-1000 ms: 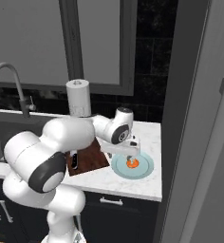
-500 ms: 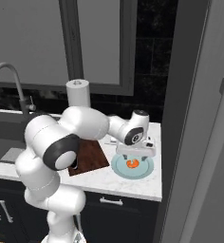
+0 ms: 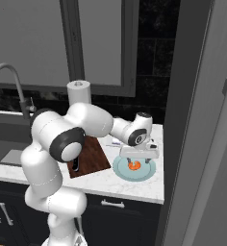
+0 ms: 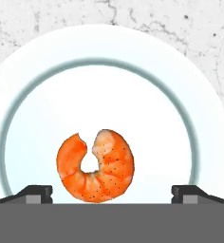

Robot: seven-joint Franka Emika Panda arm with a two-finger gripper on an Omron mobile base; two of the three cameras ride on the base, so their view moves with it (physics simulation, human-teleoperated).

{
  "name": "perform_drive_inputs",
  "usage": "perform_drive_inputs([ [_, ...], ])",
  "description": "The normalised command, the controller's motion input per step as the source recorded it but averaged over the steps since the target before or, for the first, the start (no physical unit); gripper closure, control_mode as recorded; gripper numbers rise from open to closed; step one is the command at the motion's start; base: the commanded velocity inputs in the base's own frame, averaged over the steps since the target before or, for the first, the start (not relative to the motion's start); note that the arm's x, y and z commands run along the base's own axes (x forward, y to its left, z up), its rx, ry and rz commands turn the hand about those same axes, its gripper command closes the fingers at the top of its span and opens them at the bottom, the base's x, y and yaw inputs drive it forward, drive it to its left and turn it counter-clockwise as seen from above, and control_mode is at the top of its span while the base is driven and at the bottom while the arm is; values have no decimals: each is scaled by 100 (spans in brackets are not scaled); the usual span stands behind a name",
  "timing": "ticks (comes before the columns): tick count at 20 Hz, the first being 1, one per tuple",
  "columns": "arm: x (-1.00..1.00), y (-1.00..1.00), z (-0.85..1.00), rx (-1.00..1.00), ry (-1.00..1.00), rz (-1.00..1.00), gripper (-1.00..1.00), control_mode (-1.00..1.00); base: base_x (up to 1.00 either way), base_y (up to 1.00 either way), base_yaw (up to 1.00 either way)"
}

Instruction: Pick up the knife from the drawer and place it on the cutting board. Then place the meat from the plate to the cutting board.

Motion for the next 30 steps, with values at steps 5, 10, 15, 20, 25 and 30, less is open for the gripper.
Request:
perform_drive_inputs([
  [5,-8,23,-26,-2,-2,4,-100,-100,0,0,0],
  [10,0,3,-11,0,0,0,-100,-100,0,0,0],
  [15,5,0,-14,0,0,0,-100,-100,0,0,0],
  [20,9,0,-11,0,0,0,-100,-100,0,0,0],
  [25,3,0,-10,0,0,0,-100,-100,0,0,0],
  [30,0,0,-15,0,0,0,100,-100,0,0,0],
])
